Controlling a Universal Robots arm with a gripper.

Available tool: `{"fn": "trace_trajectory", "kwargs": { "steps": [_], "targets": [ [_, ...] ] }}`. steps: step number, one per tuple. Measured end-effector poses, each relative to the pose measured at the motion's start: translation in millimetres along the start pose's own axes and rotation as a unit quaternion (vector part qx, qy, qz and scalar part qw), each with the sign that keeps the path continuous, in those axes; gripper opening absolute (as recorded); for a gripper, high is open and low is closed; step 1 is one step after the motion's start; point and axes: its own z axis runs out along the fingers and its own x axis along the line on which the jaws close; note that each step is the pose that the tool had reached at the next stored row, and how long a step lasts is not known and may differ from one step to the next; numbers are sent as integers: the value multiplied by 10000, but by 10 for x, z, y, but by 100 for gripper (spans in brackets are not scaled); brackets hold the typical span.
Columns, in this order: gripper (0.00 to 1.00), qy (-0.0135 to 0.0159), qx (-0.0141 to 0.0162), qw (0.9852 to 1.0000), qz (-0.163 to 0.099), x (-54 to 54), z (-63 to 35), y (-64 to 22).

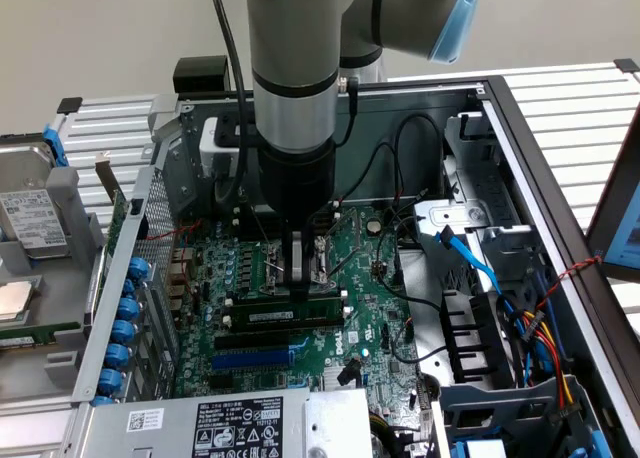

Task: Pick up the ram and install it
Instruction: 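Press down the ram until it locks into place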

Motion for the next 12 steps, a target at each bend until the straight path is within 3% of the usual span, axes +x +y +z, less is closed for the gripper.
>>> {"fn": "trace_trajectory", "kwargs": {
  "steps": [12],
  "targets": [
    [10, -3, 34, 10000, 0, 0, 19, 10]
  ]
}}
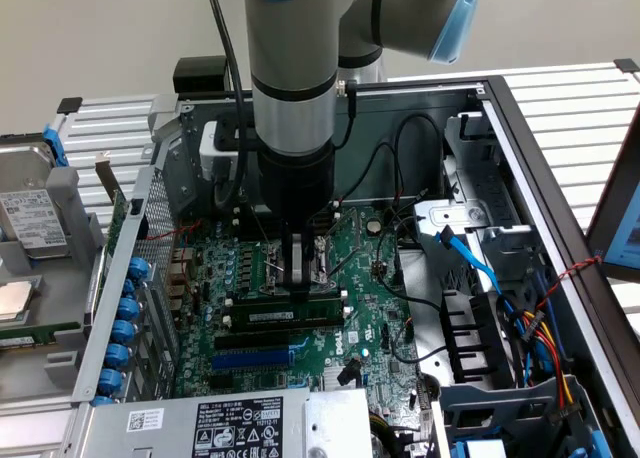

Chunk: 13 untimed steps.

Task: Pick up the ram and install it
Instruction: 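Press down the ram until it locks into place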

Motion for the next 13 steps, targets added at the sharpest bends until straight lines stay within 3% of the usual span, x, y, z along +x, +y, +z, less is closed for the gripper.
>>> {"fn": "trace_trajectory", "kwargs": {
  "steps": [8, 13],
  "targets": [
    [10, -2, 25, 10000, 0, 2, 2, 35],
    [10, -6, 82, 10000, -2, 0, 6, 65]
  ]
}}
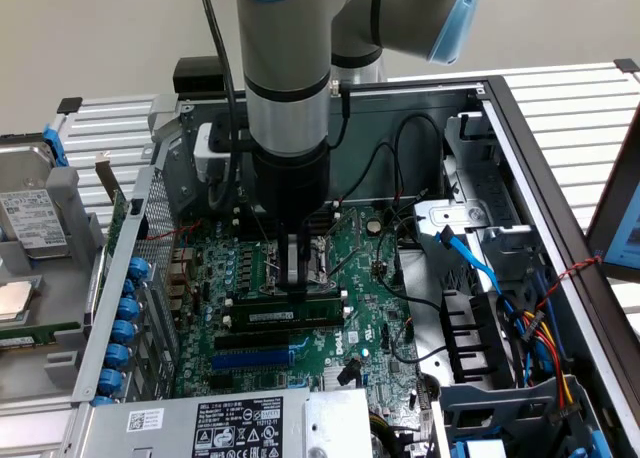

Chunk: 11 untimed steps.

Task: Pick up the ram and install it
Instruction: 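Press down the ram until it locks into place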

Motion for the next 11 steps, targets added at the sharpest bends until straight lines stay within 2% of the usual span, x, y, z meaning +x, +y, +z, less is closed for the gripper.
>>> {"fn": "trace_trajectory", "kwargs": {
  "steps": [5, 9, 11],
  "targets": [
    [10, -3, 21, 10000, 2, 0, -11, 14],
    [10, -6, 64, 10000, 1, 1, -31, 22],
    [10, -8, 103, 9999, 1, 3, -29, 50]
  ]
}}
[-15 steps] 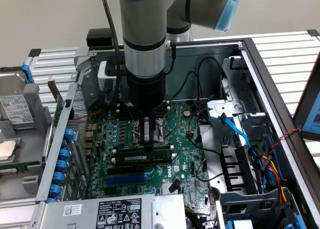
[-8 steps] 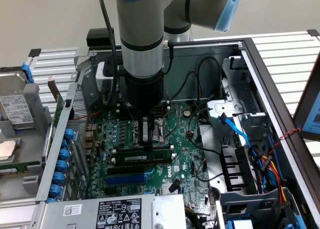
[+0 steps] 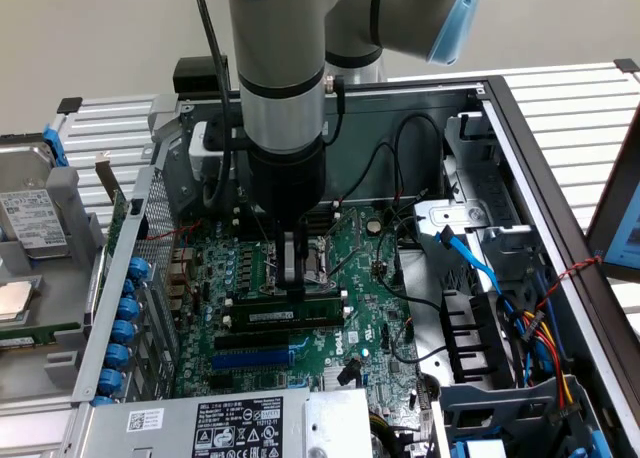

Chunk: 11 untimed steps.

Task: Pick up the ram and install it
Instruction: 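Press down the ram until it locks into place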

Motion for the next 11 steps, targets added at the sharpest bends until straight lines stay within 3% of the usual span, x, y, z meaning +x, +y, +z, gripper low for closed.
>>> {"fn": "trace_trajectory", "kwargs": {
  "steps": [2, 3, 11],
  "targets": [
    [10, -4, 43, 10000, 1, 2, 4, 30],
    [10, -4, 50, 10000, 0, 2, 5, 33],
    [10, -14, 62, 10000, 0, 3, 29, 34]
  ]
}}
